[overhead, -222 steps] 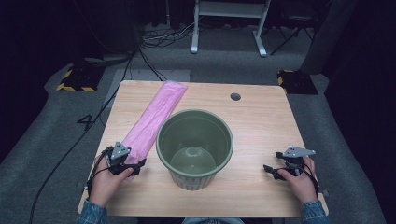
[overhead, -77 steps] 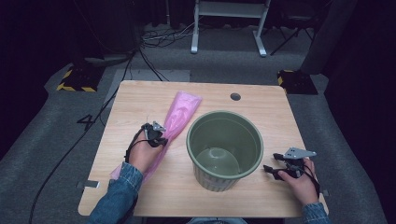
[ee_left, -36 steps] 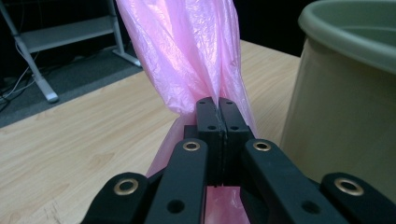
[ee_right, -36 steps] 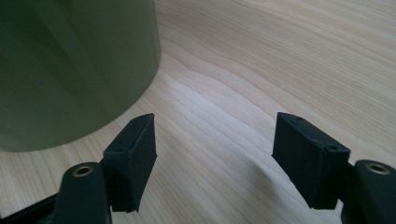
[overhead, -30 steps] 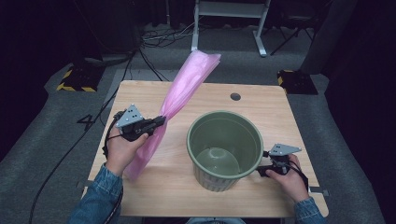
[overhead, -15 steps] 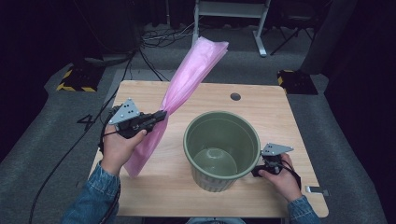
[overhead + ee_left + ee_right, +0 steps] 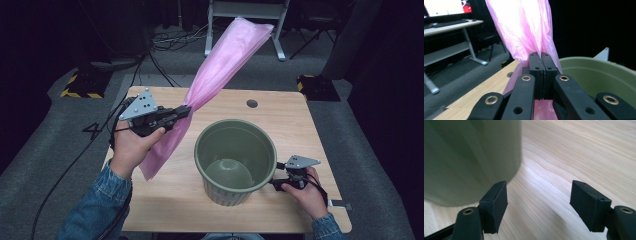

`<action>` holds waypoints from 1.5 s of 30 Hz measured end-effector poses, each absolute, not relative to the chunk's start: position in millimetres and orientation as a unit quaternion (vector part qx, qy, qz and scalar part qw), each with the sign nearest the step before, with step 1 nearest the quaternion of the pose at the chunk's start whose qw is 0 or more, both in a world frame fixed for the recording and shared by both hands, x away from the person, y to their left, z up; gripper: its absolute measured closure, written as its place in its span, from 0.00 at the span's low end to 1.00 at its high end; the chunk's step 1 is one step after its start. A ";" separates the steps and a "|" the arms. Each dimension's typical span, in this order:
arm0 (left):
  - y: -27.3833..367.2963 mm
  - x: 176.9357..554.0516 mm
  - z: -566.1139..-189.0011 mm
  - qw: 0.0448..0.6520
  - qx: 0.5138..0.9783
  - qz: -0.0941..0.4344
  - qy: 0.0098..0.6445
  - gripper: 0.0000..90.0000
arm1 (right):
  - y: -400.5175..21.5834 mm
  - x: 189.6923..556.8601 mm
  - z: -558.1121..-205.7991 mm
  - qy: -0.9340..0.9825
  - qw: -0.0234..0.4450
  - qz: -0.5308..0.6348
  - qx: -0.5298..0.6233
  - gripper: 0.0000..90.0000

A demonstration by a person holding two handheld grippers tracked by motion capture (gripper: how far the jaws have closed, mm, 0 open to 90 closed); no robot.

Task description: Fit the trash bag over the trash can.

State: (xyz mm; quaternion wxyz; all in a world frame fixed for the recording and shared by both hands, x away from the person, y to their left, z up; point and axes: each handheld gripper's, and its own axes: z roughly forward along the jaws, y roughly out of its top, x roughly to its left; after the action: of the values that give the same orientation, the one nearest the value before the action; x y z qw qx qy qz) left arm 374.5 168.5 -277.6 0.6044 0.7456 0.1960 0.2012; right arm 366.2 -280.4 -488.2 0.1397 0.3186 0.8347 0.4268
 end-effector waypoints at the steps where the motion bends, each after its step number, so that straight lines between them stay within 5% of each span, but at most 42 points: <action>1: 165.2 374.8 -275.3 0.606 0.746 0.200 0.192 0.99 | -282.8 364.7 -488.8 0.833 0.142 0.426 0.322 0.34; 18: 98.3 374.1 -240.8 0.640 0.744 0.151 0.121 0.99 | -321.9 342.2 -488.8 0.809 0.164 0.432 0.364 0.34; 45: 22.2 364.8 -223.5 0.672 0.730 0.100 0.070 0.99 | -320.0 356.0 -487.5 0.809 0.152 0.443 0.355 0.34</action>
State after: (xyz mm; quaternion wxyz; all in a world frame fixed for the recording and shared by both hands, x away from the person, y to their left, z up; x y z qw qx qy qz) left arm 364.8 22.2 -223.5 0.6725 0.7300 0.0698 0.1001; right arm 356.0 -320.0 -487.5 0.1520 0.3546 0.8094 0.4427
